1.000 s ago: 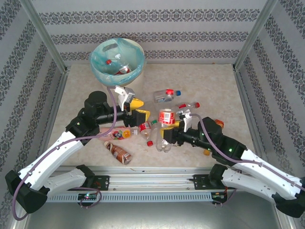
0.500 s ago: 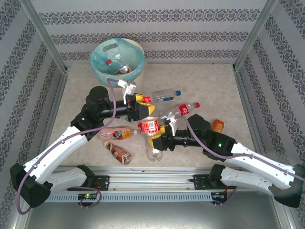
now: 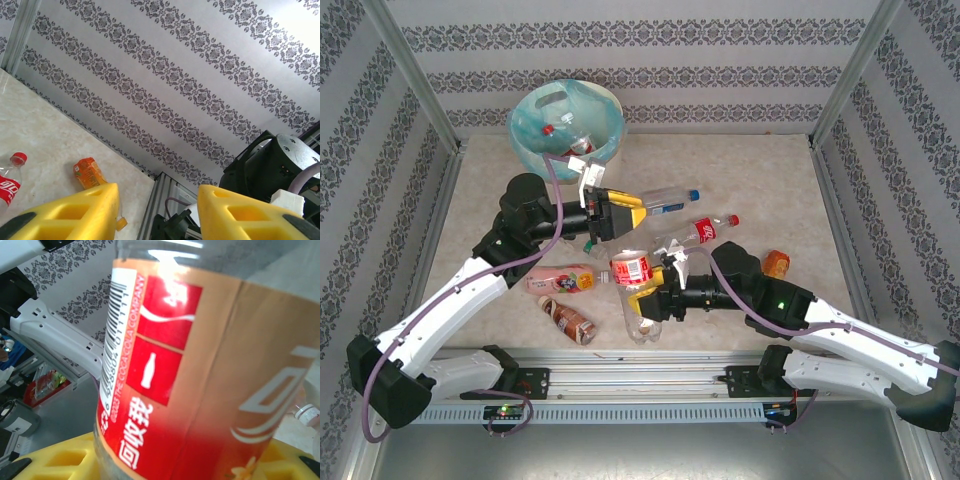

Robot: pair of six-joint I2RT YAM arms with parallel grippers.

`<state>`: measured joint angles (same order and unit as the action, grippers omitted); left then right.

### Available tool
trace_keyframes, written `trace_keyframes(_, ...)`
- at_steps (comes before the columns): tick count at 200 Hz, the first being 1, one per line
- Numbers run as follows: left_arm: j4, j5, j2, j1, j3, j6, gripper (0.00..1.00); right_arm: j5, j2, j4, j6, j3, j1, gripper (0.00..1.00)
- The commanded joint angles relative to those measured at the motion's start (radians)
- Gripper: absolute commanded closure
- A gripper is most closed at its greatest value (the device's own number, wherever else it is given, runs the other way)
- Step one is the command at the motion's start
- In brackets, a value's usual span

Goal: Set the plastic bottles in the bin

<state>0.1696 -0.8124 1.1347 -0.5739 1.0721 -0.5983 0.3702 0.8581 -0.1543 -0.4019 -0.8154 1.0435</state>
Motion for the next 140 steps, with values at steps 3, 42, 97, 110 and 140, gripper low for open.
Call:
trace_keyframes(3, 0.019, -0.008, -0.033, 0.025, 0.021, -0.003, 0.69, -0.002, -0.017, 0.033, 0.029, -0.02, 0.01, 0.62)
trace_keyframes(42, 0.005, 0.018, -0.066, 0.045, 0.019, 0.006, 1.0, -0.039, -0.005, 0.021, 0.026, -0.027, 0.012, 0.44)
trace_keyframes(97, -0.247, 0.287, -0.085, 0.068, 0.234, 0.239, 1.0, -0.357, -0.071, -0.041, 0.032, -0.024, 0.025, 0.02)
trace_keyframes(110, -0.316, 0.434, -0.073, 0.067, 0.324, 0.324, 1.0, -0.467, -0.096, -0.093, 0.025, -0.021, 0.027, 0.02)
trace_keyframes(140, -0.292, 0.779, -0.03, 0.075, 0.464, 0.479, 1.0, -0.673, -0.185, -0.144, -0.029, 0.027, 0.026, 0.02)
